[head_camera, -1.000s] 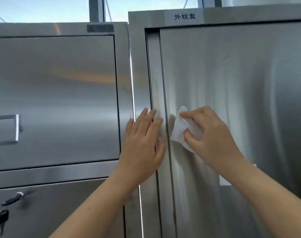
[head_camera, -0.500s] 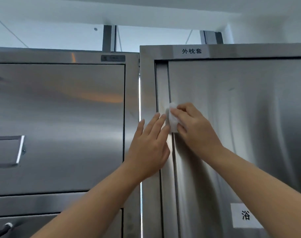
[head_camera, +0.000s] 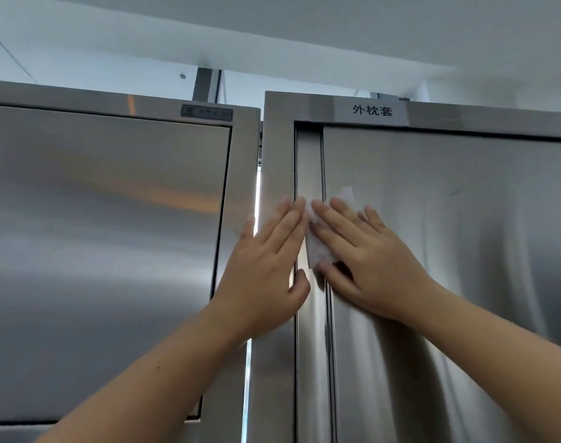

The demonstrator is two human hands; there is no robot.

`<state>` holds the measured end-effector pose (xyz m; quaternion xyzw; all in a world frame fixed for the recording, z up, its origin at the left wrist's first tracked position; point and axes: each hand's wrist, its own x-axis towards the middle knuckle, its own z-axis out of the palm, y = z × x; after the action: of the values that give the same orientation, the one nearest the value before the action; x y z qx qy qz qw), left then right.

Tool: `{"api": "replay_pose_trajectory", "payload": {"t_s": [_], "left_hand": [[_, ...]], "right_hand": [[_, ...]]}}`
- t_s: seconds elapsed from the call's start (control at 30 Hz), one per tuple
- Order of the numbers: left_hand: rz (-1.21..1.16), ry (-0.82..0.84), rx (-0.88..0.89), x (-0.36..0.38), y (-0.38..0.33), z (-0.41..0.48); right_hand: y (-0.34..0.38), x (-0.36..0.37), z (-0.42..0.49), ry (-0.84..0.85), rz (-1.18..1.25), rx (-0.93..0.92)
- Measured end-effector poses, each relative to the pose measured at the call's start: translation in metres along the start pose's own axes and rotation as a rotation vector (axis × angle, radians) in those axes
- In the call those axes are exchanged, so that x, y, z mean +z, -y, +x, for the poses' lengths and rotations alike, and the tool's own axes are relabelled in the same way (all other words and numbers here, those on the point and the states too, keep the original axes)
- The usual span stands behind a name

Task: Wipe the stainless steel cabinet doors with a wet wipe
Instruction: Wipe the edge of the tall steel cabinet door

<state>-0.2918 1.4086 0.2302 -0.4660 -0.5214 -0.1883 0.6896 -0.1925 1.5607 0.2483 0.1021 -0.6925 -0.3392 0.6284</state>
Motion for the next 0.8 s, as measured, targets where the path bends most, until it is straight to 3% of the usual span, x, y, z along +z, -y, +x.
{"api": "replay_pose_trajectory", "payload": {"t_s": [0.27, 0.5, 0.63, 0.8], "left_hand": [[0.116, -0.003, 0.000, 0.004, 0.002, -0.001], [0.098, -0.019, -0.058, 0.004, 0.001, -0.004], [0.112, -0.012, -0.062, 0.003, -0.001, -0.003], [0.074, -0.005, -0.070, 0.003, -0.003, -0.003]], "right_hand": [[-0.027, 0.008, 0.061, 0.100, -0.075, 0.143], [-0.009, 0.001, 0.017, 0.059, -0.147, 0.103], [-0.013, -0.003, 0.027, 0.165, -0.155, 0.122], [-0.025, -0.004, 0.073, 0.265, -0.156, 0.278]]}}
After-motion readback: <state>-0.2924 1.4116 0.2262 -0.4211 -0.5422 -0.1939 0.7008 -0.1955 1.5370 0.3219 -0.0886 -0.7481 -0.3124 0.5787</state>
